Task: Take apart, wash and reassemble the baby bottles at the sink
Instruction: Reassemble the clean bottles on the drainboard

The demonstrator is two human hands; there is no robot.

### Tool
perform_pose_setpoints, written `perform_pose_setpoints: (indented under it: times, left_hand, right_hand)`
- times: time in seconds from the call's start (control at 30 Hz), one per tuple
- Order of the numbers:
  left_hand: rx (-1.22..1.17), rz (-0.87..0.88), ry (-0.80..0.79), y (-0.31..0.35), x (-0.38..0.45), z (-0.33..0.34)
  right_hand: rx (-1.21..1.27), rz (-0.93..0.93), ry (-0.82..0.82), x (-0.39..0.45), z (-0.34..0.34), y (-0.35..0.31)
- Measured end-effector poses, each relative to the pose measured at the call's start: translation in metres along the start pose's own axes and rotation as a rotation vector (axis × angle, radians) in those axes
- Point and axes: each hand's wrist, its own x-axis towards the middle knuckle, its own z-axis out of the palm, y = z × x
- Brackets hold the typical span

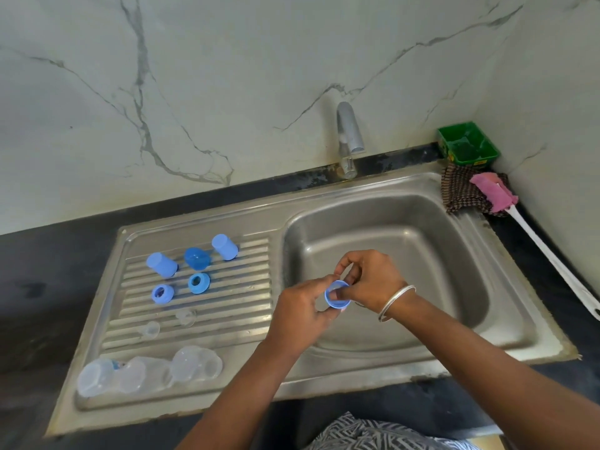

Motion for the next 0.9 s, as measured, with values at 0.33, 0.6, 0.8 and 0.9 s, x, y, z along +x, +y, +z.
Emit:
perform_pose_setpoints:
  times: [0.33, 0.6, 0.8, 0.9]
  left_hand:
    - [-0.677, -0.588, 0.118, -0.028, 0.006, -0.097]
    - [-1.044, -0.759, -0.058, -0.071, -0.01, -0.165]
    - [-0.769, -0.839, 0.001, -0.111, -0.013, -0.201]
    - [-0.678, -0.863, 0.086, -0.129, -0.012, -0.219]
  right_hand:
    - [0.347, -0.288, 0.019, 0.011, 0.076, -0.065]
    - [0.301, -0.405, 0.125, 0.031, 0.137, -0.115]
    - [0.052, -0.225, 0.251, 0.056, 0.179, -0.111]
    - [-0.329, -0.183, 0.102, 0.067, 0.191, -0.101]
